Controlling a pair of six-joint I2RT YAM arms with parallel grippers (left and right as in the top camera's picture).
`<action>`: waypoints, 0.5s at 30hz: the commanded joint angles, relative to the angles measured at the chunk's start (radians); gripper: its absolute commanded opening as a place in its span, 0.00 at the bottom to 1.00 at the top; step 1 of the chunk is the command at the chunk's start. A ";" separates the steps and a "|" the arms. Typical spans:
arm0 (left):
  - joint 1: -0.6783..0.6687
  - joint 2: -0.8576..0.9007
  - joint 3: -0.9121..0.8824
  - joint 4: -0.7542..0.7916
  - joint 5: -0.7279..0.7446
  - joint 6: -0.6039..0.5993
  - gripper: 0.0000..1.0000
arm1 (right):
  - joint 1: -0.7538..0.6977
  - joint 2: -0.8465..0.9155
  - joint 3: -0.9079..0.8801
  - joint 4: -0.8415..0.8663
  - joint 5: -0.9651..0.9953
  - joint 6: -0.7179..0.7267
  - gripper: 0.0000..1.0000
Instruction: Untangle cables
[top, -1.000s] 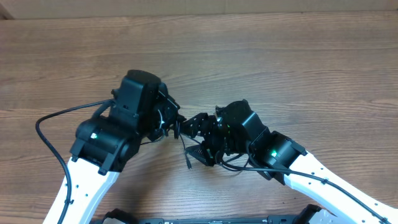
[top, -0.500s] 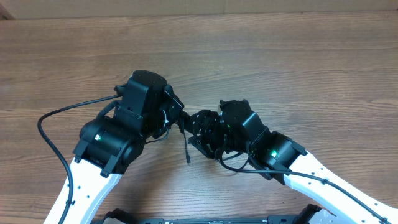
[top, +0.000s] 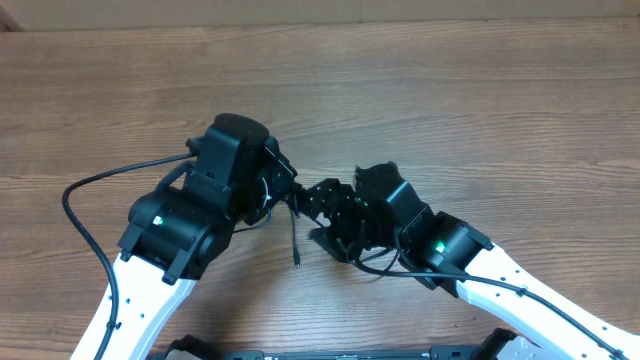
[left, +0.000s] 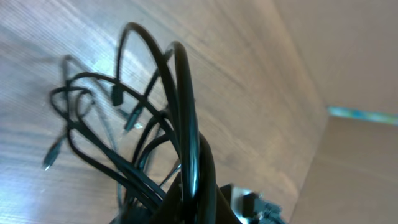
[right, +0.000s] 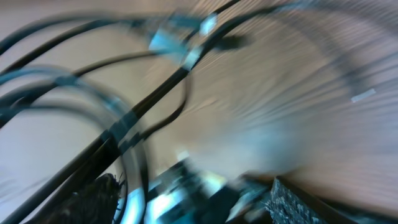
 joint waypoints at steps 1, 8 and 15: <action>-0.006 0.004 0.009 -0.035 0.013 0.023 0.04 | -0.019 -0.015 0.015 -0.058 0.106 -0.270 0.77; -0.006 0.004 0.009 -0.077 -0.014 -0.072 0.04 | -0.044 -0.080 0.015 -0.056 -0.029 -0.566 0.86; -0.006 0.009 0.009 -0.037 0.052 -0.093 0.04 | -0.044 -0.082 0.015 -0.037 -0.127 -0.618 0.99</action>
